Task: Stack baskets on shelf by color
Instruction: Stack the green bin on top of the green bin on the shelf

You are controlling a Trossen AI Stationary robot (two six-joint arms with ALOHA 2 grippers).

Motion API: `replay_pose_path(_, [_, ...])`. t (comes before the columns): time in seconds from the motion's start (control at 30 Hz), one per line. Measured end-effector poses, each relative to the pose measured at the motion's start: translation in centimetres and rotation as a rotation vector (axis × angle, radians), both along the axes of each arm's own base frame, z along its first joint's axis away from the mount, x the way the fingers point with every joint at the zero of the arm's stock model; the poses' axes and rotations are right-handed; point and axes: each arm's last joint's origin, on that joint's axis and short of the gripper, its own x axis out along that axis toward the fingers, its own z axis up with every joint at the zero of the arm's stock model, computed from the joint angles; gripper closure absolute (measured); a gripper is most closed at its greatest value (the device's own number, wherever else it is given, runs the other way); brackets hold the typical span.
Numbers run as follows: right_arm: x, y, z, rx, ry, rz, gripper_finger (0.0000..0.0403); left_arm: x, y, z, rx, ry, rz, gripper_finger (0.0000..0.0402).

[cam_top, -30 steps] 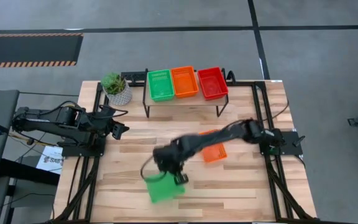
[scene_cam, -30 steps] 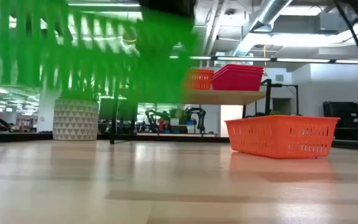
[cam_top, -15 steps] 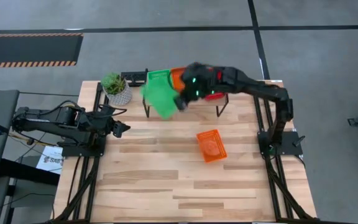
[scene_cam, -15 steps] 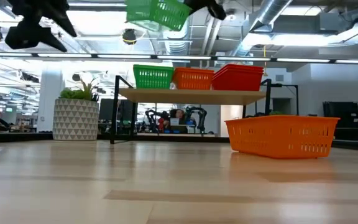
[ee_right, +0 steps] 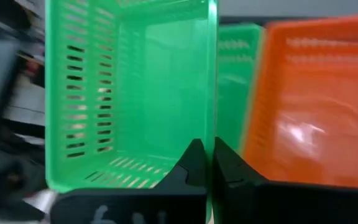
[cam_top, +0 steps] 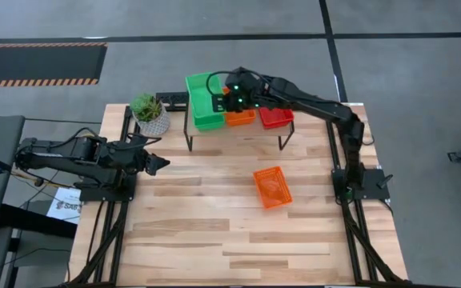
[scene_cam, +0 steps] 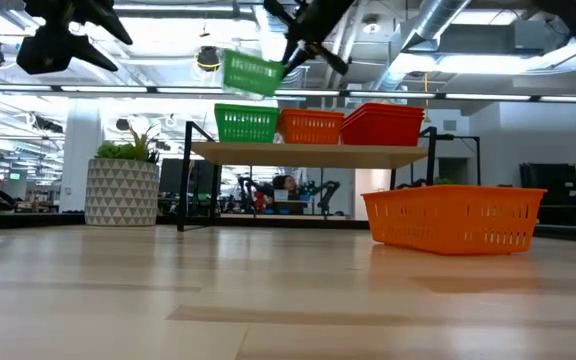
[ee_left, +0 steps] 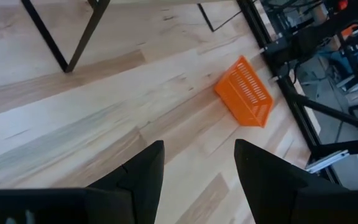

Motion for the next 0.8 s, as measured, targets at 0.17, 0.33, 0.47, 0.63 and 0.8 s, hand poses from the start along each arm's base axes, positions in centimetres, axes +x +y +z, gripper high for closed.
replay_pose_path(0.17, [0.9, -0.5, -1.1, 0.002, 0.004, -0.007, 0.0399, -0.1, 0.1, 0.1, 0.009, -0.017, 0.014, 0.0218])
replay_pose_path(0.33, [1.3, -1.2, -1.8, 0.014, 0.006, -0.014, 0.0396, -0.2, 0.1, 0.3, 0.014, -0.034, 0.023, 0.0218])
replay_pose_path(0.47, [1.3, -1.2, -2.1, 0.015, 0.025, -0.015, 0.0394, -0.4, 0.1, 0.4, 0.012, -0.051, 0.023, 0.0218])
replay_pose_path(0.63, [1.1, -1.1, -2.1, 0.022, 0.038, -0.023, 0.0379, -0.4, 0.1, 0.5, 0.012, -0.057, 0.025, 0.0218])
replay_pose_path(0.8, [1.2, -1.2, -2.1, 0.014, 0.037, -0.016, 0.0378, -0.4, 0.1, 0.5, 0.012, -0.057, 0.024, 0.0218])
